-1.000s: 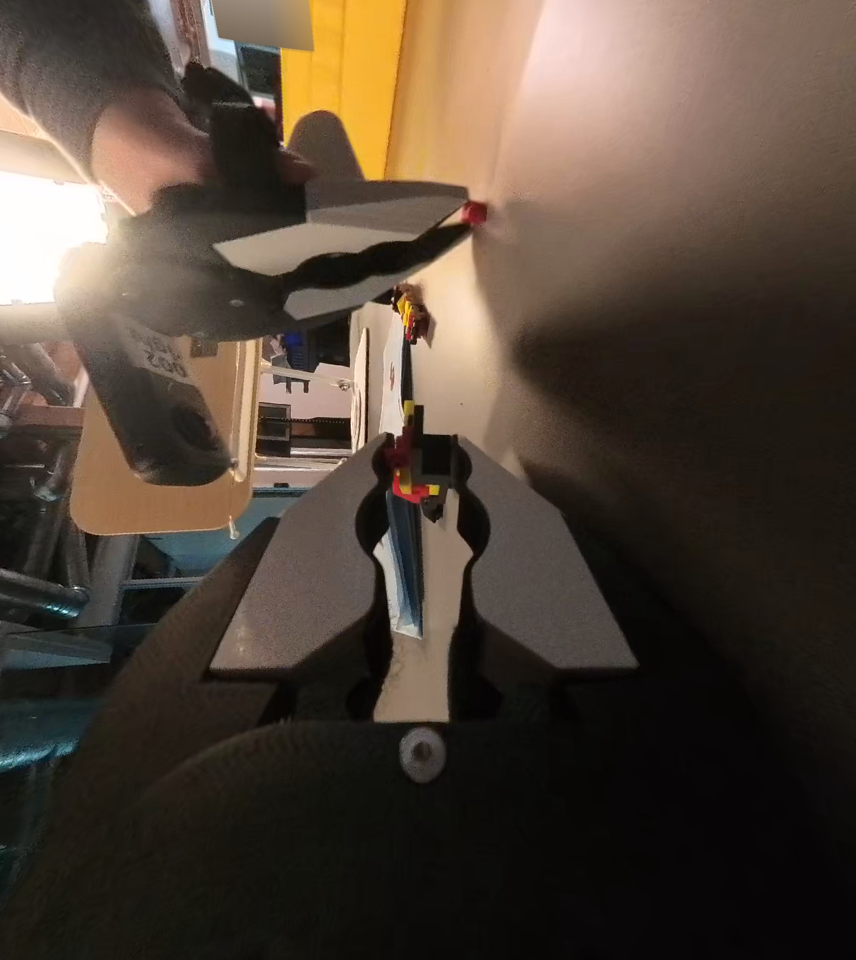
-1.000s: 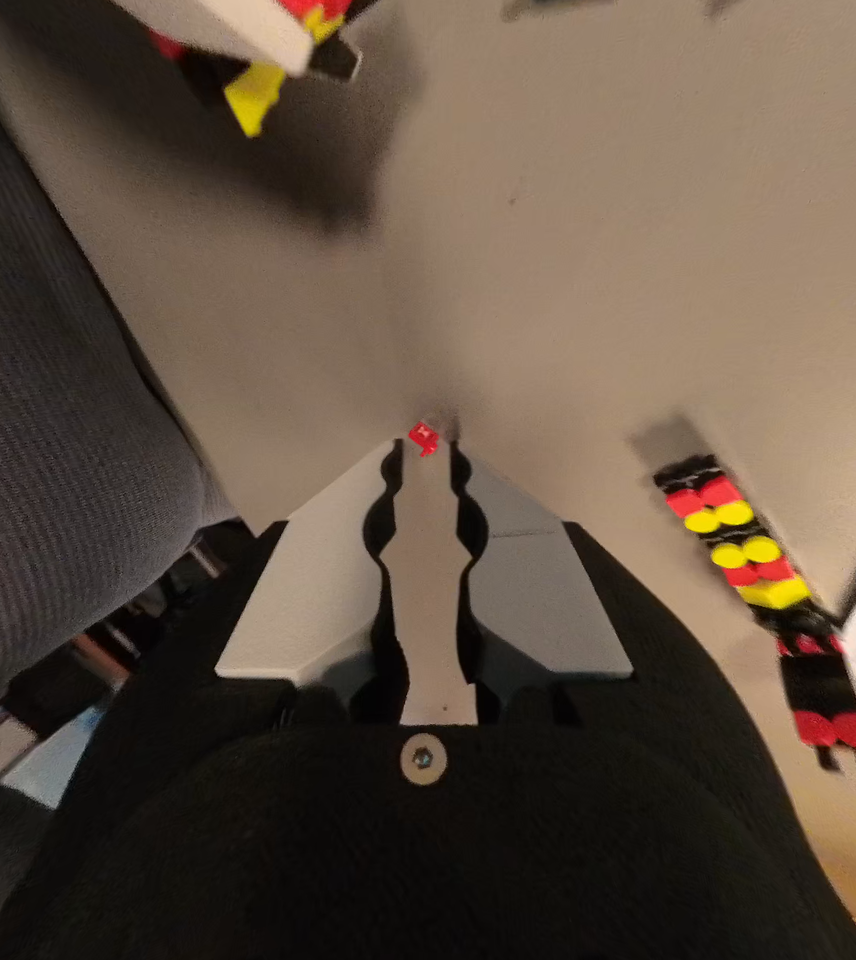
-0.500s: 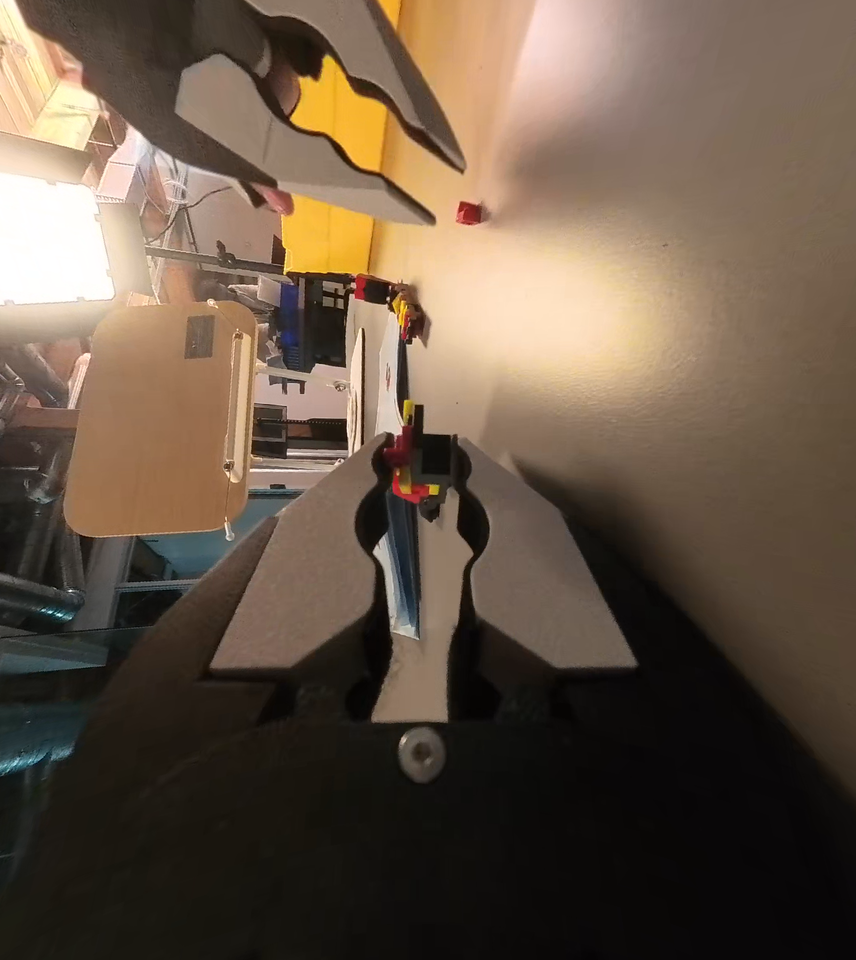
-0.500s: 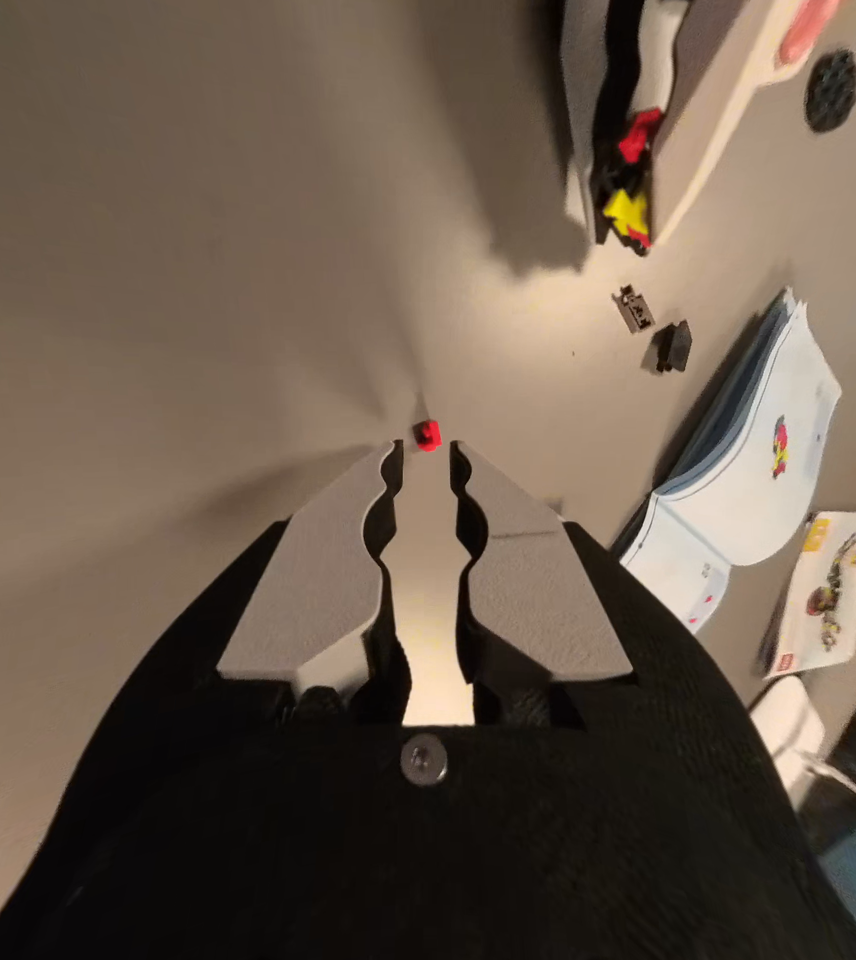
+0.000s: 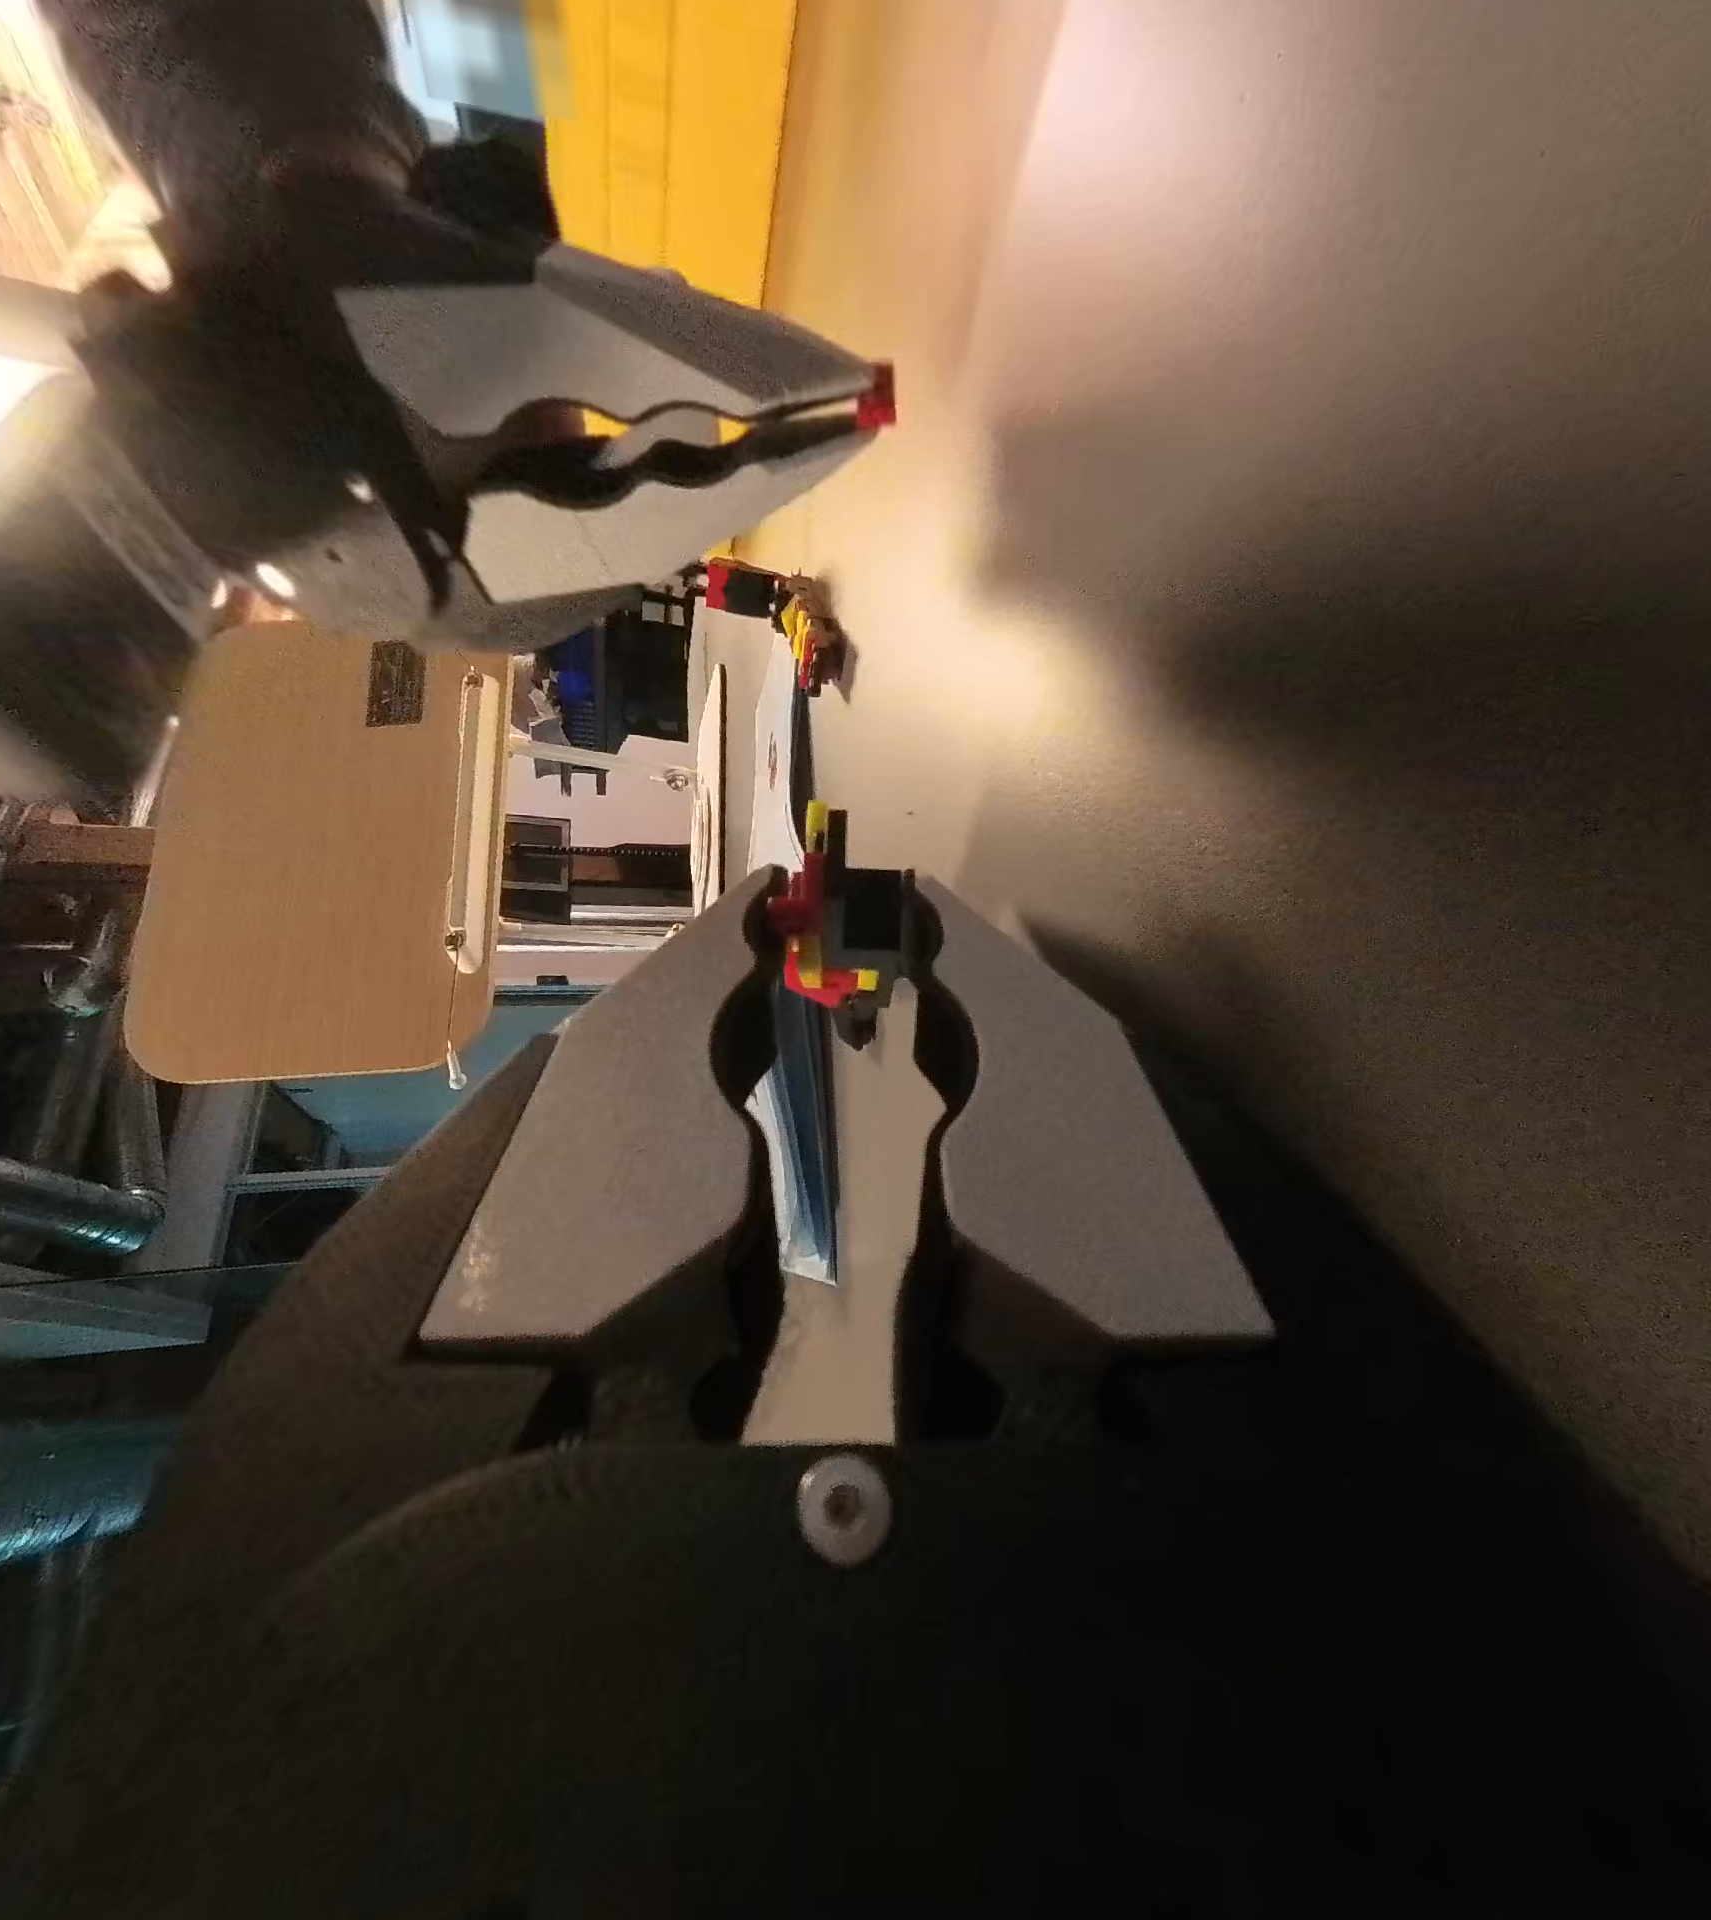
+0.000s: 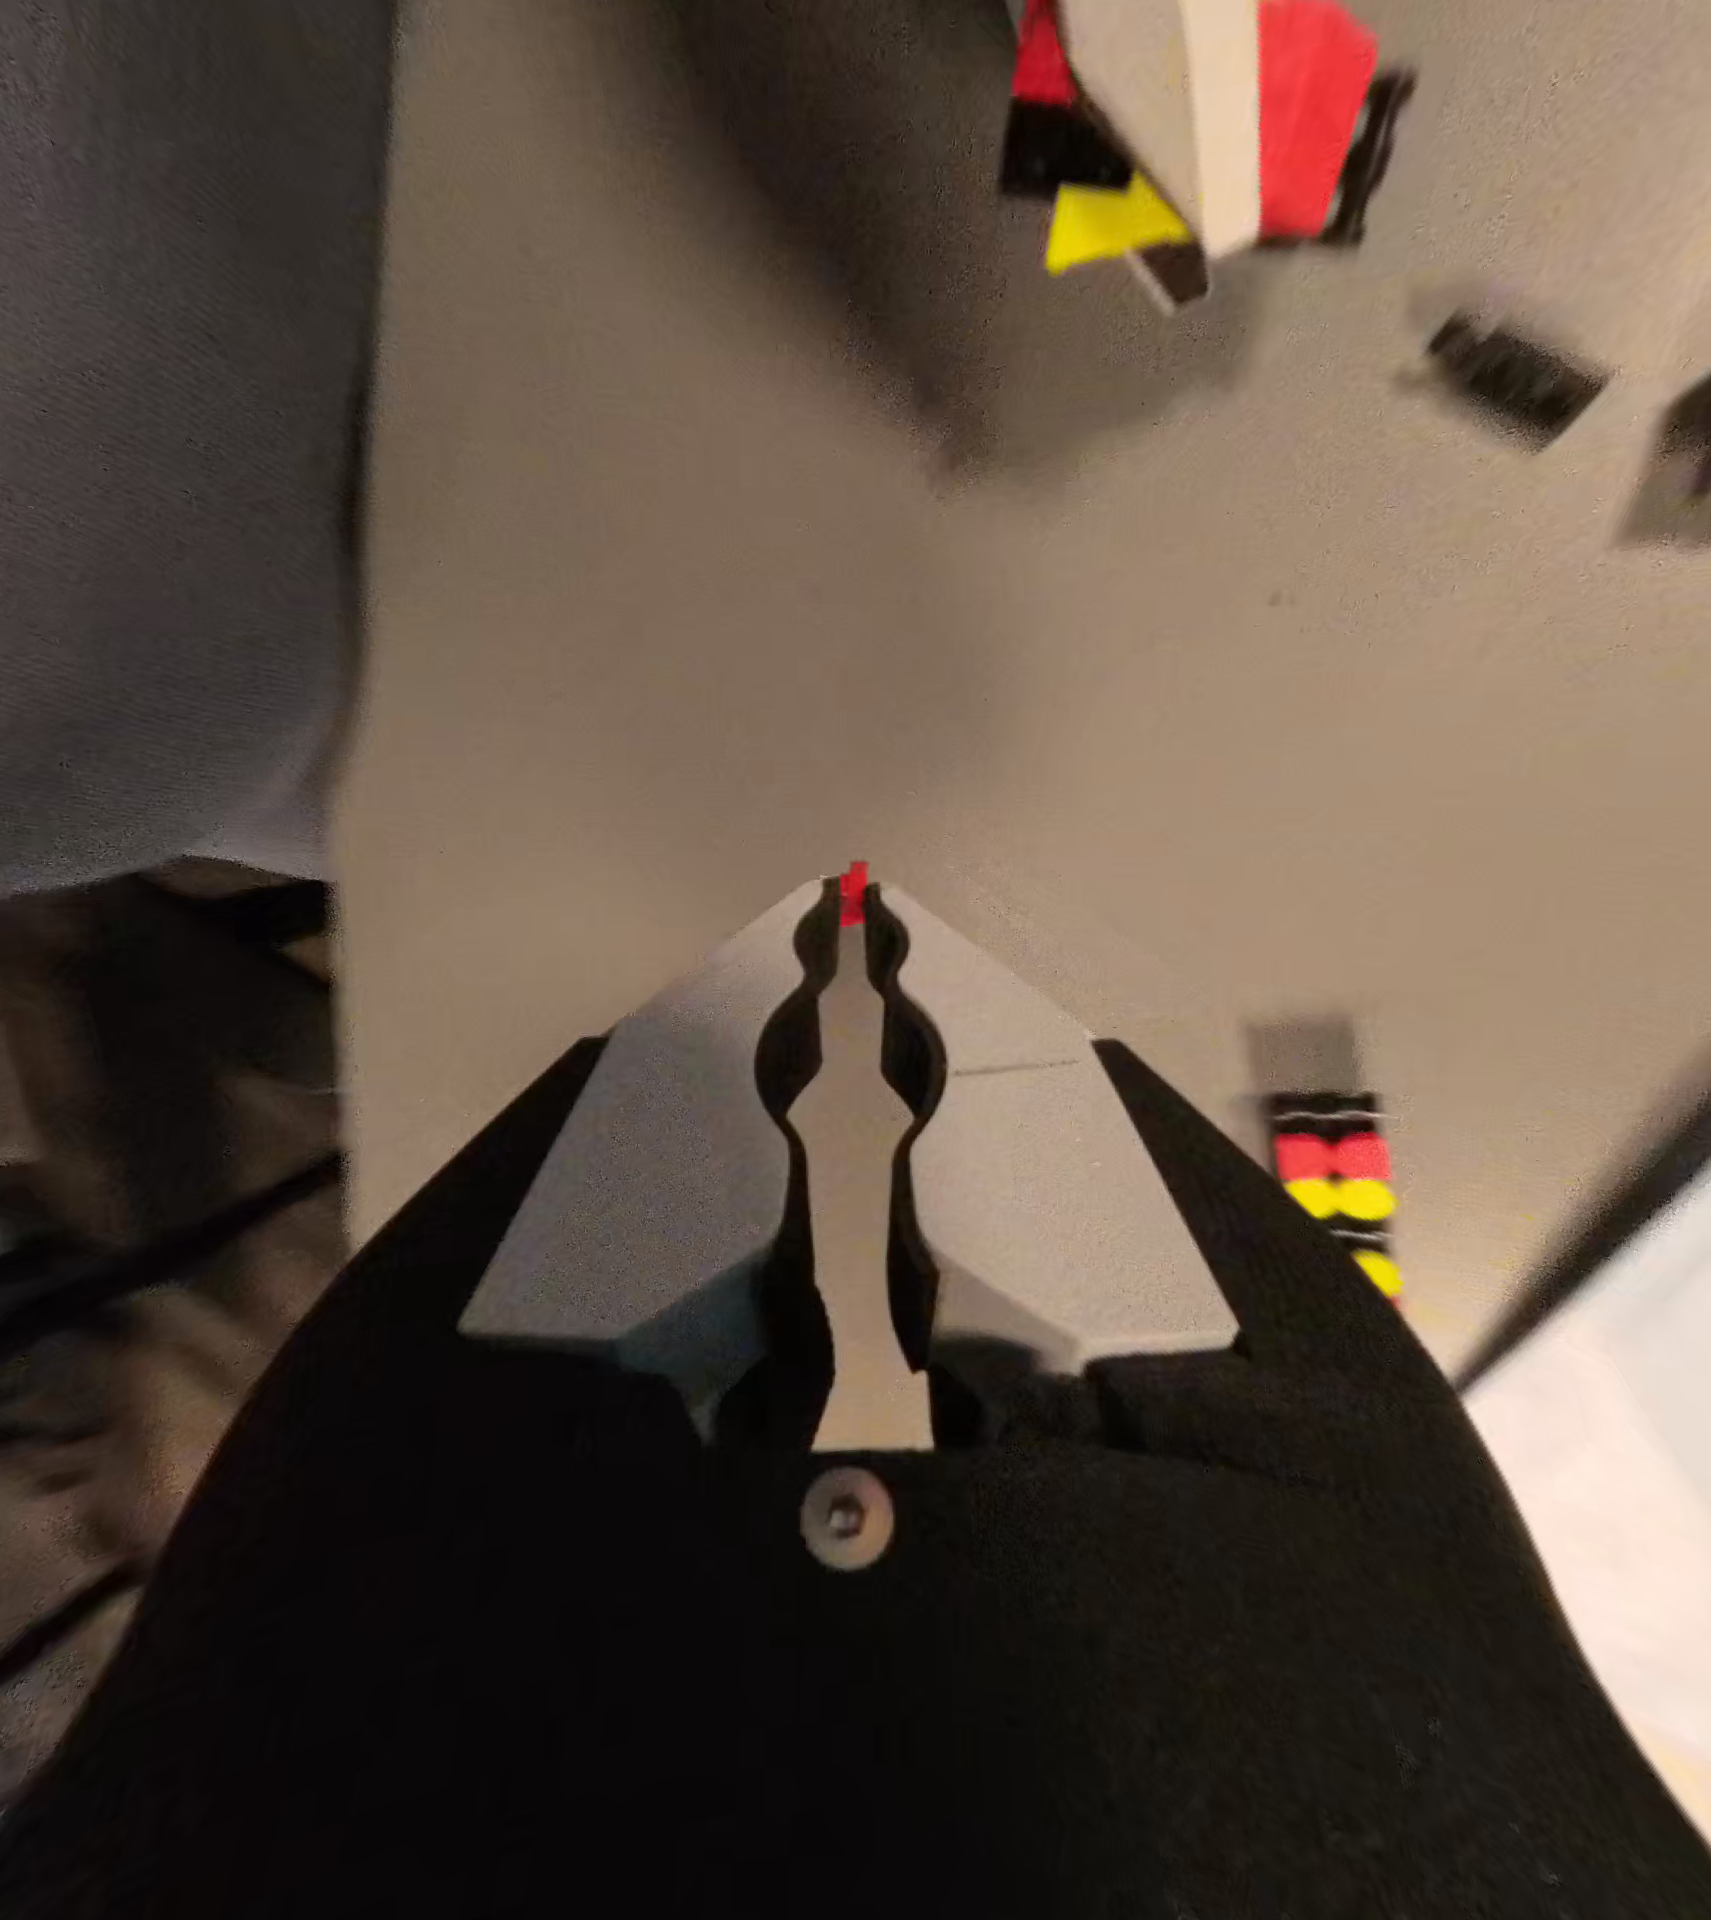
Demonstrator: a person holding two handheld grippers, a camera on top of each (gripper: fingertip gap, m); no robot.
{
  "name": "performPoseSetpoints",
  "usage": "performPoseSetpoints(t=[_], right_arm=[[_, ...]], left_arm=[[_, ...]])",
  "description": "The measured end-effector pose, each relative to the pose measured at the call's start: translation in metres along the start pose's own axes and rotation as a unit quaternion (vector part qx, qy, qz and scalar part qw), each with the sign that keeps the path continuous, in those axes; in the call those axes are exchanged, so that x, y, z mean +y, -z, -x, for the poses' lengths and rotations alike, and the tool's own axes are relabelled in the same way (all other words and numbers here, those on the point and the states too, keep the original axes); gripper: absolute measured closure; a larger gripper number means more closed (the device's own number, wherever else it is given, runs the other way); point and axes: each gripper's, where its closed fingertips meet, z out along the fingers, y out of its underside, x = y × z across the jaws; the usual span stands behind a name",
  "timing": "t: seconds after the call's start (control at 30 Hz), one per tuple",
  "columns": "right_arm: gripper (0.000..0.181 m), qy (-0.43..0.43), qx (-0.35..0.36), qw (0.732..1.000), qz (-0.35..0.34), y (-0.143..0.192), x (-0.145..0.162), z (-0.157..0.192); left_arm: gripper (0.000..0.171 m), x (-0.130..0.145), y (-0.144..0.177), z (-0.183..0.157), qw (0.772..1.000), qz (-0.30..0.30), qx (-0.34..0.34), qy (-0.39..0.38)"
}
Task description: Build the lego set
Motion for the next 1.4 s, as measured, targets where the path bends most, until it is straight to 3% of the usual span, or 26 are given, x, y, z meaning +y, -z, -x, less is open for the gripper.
performPoseSetpoints(t=[0.1,0.27,0.4,0.53,0.63,0.73,0.87,1.03,1.2,1.4], right_arm=[[0.179,-0.060,-0.074,0.995,0.009,-0.001,0.006,-0.001],[0.171,-0.048,-0.048,0.997,0.040,-0.001,0.012,-0.018],[0.165,0.000,0.024,0.999,0.047,0.005,0.013,-0.029],[0.160,0.074,0.148,0.986,0.022,0.015,0.008,-0.041],[0.158,0.206,0.258,0.943,0.034,0.022,0.009,-0.035],[0.165,0.328,0.324,0.881,0.103,0.015,0.018,-0.020],[0.165,0.449,0.359,0.785,0.231,0.006,0.029,-0.013],[0.166,0.541,0.385,0.693,0.280,0.001,0.020,-0.017],[0.169,0.590,0.382,0.636,0.318,0.001,0.019,-0.021],[0.171,0.619,0.341,0.617,0.347,0.000,0.019,-0.023]], left_arm=[[0.152,-0.001,0.000,0.000,1.000,-0.001,0.002,0.000],[0.152,-0.002,0.000,-0.001,1.000,-0.004,0.004,-0.001],[0.151,-0.002,0.000,-0.001,1.000,-0.005,0.005,-0.001],[0.151,-0.002,0.000,-0.001,1.000,-0.005,0.007,0.002],[0.151,-0.002,-0.001,-0.002,1.000,-0.005,0.008,0.003],[0.151,-0.002,-0.001,-0.002,1.000,-0.006,0.010,0.006],[0.151,-0.001,-0.001,-0.003,1.000,-0.007,0.014,0.011],[0.151,-0.001,-0.001,-0.003,1.000,-0.007,0.013,0.011],[0.152,-0.001,-0.001,-0.003,1.000,-0.007,0.014,0.010],[0.151,-0.001,-0.001,-0.003,1.000,-0.007,0.014,0.011]])
